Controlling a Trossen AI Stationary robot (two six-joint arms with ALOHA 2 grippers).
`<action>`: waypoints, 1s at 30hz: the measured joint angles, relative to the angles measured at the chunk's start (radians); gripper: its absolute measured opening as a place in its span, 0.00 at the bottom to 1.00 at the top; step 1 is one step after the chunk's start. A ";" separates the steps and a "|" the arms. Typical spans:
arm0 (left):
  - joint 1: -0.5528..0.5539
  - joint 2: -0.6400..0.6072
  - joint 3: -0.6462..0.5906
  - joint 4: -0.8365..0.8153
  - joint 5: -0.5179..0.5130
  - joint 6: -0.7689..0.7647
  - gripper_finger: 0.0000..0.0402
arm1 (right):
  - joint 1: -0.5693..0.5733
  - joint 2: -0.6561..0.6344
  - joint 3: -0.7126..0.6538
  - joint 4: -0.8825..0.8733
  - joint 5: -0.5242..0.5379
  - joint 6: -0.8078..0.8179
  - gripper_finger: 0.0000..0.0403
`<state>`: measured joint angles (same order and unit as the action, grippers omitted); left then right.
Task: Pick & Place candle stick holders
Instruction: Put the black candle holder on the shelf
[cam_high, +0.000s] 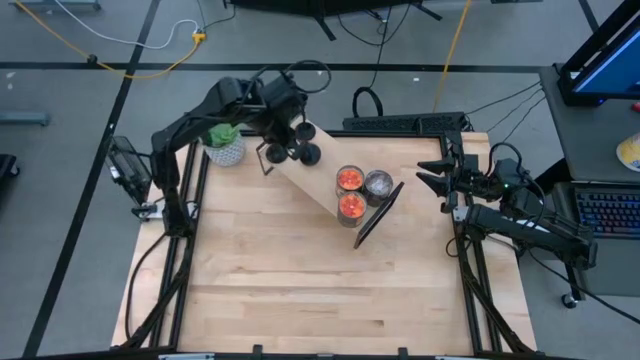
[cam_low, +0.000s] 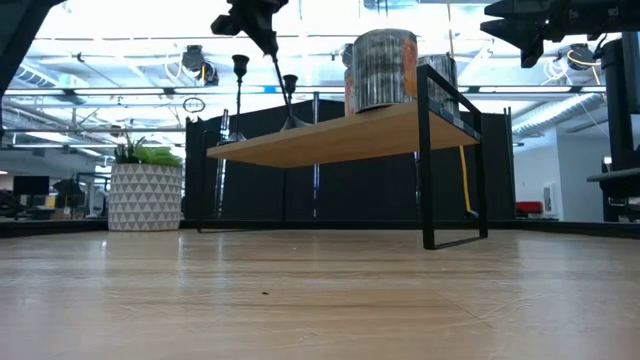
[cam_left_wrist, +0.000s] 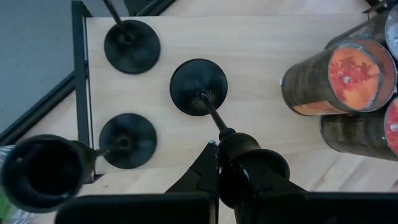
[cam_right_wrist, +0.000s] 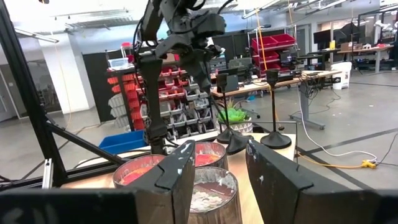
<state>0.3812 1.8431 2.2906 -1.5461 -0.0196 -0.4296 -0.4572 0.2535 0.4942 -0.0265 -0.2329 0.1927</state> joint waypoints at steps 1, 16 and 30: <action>0.004 0.000 0.000 0.002 0.000 0.003 0.03 | 0.000 0.000 0.000 0.000 0.000 -0.003 0.33; 0.046 -0.002 0.000 0.004 0.015 0.032 0.07 | 0.000 0.000 0.000 0.000 0.001 -0.048 0.33; 0.055 -0.002 0.000 0.094 0.011 0.093 0.12 | 0.000 0.000 0.000 0.000 0.001 -0.027 0.33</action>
<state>0.4365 1.8411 2.2910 -1.4521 -0.0091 -0.3365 -0.4572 0.2535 0.4942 -0.0263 -0.2321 0.1657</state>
